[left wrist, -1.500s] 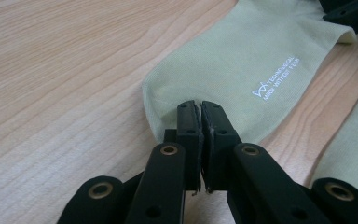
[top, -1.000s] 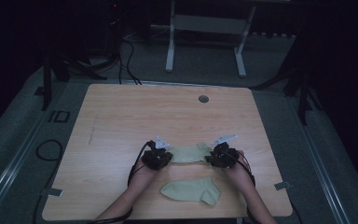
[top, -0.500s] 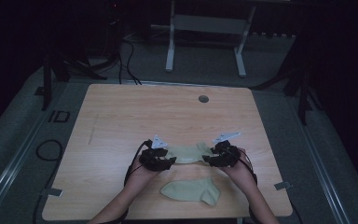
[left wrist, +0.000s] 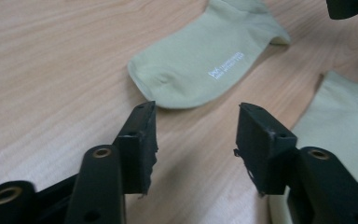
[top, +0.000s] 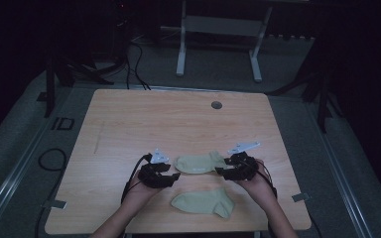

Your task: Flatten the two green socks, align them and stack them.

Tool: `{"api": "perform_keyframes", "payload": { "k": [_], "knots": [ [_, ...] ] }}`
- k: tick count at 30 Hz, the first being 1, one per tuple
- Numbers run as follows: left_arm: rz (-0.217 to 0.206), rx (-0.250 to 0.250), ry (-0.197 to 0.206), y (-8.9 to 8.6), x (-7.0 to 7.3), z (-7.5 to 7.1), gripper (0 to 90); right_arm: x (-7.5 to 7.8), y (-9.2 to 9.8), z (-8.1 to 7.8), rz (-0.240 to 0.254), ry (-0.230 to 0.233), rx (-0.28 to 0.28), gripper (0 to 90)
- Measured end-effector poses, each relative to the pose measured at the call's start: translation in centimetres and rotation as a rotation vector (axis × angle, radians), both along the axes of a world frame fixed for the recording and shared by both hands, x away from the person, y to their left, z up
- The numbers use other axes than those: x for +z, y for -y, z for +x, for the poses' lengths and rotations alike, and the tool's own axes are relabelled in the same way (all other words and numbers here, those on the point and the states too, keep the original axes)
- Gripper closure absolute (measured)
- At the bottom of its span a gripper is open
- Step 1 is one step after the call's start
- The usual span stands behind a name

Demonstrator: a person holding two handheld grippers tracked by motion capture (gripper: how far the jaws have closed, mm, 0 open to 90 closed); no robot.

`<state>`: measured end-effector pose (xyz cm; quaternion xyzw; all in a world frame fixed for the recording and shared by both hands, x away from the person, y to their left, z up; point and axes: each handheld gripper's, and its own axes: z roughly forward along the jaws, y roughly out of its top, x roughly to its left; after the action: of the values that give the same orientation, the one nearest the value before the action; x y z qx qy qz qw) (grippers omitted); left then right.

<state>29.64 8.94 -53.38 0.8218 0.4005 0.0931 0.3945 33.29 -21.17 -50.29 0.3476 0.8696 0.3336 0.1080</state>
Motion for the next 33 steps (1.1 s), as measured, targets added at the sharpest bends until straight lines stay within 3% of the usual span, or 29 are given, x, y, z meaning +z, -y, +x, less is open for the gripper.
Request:
{"api": "perform_keyframes", "payload": {
  "k": [1, 4, 8, 17, 18, 20, 23, 24, 27, 31, 33],
  "knots": [
    [-0.005, -0.003, -0.001, -0.1, 0.1, -0.3, 44.0, 0.0, 0.2, -0.5, 0.024, -0.01, 0.004, 45.9],
    [-0.02, -0.019, -0.014, -0.2, 0.2, -1.1, 43.5, -0.1, 0.5, -1.1, 0.031, -0.014, 0.005, 46.1],
    [-0.011, -0.05, -0.032, -0.2, 0.4, -2.4, 39.7, -0.6, 1.5, -2.8, 0.05, -0.052, 0.01, 49.7],
    [-0.001, -0.076, -0.087, -0.2, -0.8, -4.6, 40.8, -2.9, 3.3, -6.6, 0.007, -0.097, 0.018, 53.4],
    [0.017, -0.084, -0.089, 0.0, -1.0, -4.8, 41.2, -3.2, 3.5, -6.9, 0.006, -0.106, 0.015, 55.5],
    [0.021, -0.102, -0.106, 0.4, -1.6, -4.9, 46.9, -3.9, 3.5, -7.4, -0.037, -0.113, 0.021, 55.2],
    [0.044, -0.126, -0.115, 0.9, -2.1, -4.9, 52.3, -4.5, 3.5, -7.9, -0.044, -0.12, 0.024, 56.2],
    [0.042, -0.131, -0.122, 1.0, -2.2, -4.9, 52.7, -4.5, 3.5, -8.1, -0.044, -0.11, 0.023, 58.7],
    [0.064, -0.15, -0.11, 1.2, -2.6, -4.8, 65.9, -4.5, 3.3, -8.4, -0.08, -0.085, 0.026, 66.7],
    [0.052, -0.154, -0.099, 1.4, -2.9, -5.0, 85.0, -4.5, 3.2, -8.7, -0.099, -0.058, 0.007, 80.0],
    [0.042, -0.156, -0.098, 1.4, -2.9, -5.0, 86.0, -4.5, 3.2, -8.7, -0.099, -0.056, 0.004, 82.0]
  ]
}}
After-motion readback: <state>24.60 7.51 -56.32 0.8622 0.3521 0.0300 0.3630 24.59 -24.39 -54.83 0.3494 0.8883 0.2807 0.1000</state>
